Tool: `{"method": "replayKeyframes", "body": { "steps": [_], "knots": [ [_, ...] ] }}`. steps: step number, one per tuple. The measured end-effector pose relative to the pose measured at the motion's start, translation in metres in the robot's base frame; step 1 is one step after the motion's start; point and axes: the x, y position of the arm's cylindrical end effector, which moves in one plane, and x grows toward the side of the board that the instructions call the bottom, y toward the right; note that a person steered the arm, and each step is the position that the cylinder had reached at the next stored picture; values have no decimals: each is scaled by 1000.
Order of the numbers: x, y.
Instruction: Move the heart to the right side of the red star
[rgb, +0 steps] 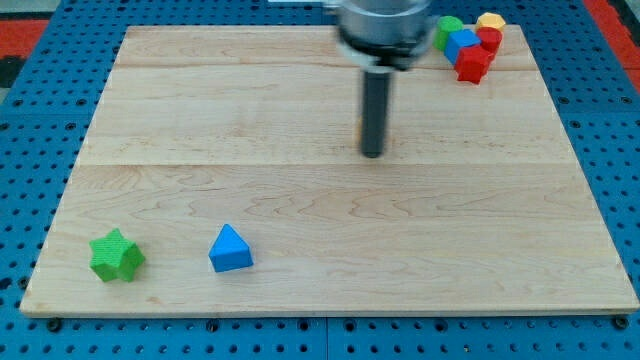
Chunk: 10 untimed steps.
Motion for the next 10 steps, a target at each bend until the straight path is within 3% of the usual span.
{"method": "replayKeyframes", "body": {
  "steps": [1, 2, 3, 4, 5, 6, 7, 8, 10],
  "knots": [
    [0, -7],
    [0, -74],
    [-11, -105],
    [-37, -58],
    [-38, 29],
    [-38, 41],
    [-18, 16],
    [7, 30],
    [-47, 145]
  ]
}}
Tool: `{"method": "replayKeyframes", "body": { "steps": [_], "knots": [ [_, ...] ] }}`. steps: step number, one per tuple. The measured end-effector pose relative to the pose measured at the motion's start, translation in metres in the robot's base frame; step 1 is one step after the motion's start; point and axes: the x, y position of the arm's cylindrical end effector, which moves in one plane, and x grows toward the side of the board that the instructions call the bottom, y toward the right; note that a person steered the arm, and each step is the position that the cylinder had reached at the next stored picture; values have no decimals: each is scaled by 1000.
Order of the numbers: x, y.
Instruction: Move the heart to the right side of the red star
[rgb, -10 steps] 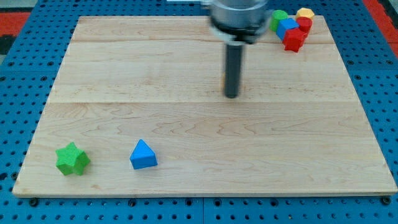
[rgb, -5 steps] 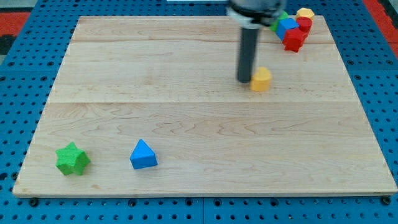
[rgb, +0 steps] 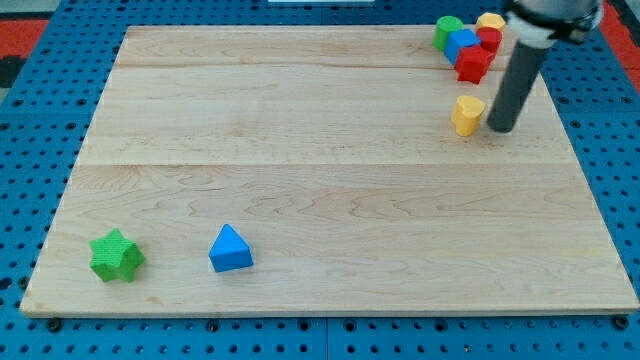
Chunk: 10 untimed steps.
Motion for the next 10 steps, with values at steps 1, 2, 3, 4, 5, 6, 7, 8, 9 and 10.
{"method": "replayKeyframes", "body": {
  "steps": [1, 2, 3, 4, 5, 6, 7, 8, 9, 10],
  "knots": [
    [8, -10],
    [21, -77],
    [19, -130],
    [10, -132],
    [-5, -117],
    [-19, -55],
    [-26, -39],
    [0, -54],
    [30, -47],
    [12, -22]
  ]
}}
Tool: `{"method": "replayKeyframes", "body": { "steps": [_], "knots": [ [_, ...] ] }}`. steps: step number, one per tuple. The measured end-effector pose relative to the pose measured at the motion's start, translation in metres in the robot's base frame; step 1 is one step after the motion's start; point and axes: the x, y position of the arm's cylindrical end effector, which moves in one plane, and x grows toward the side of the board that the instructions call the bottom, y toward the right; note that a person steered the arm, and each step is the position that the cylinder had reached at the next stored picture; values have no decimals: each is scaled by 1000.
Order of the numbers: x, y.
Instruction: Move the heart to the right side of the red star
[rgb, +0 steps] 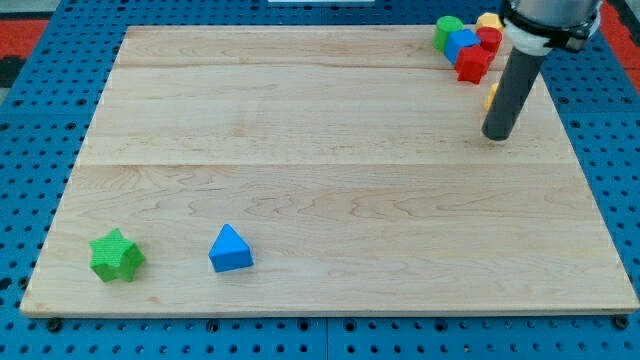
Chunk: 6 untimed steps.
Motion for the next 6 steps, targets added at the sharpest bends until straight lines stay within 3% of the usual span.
{"method": "replayKeyframes", "body": {
  "steps": [1, 2, 3, 4, 6],
  "knots": [
    [-48, 6],
    [-59, 6],
    [-26, 6],
    [-21, 27],
    [-80, 36]
  ]
}}
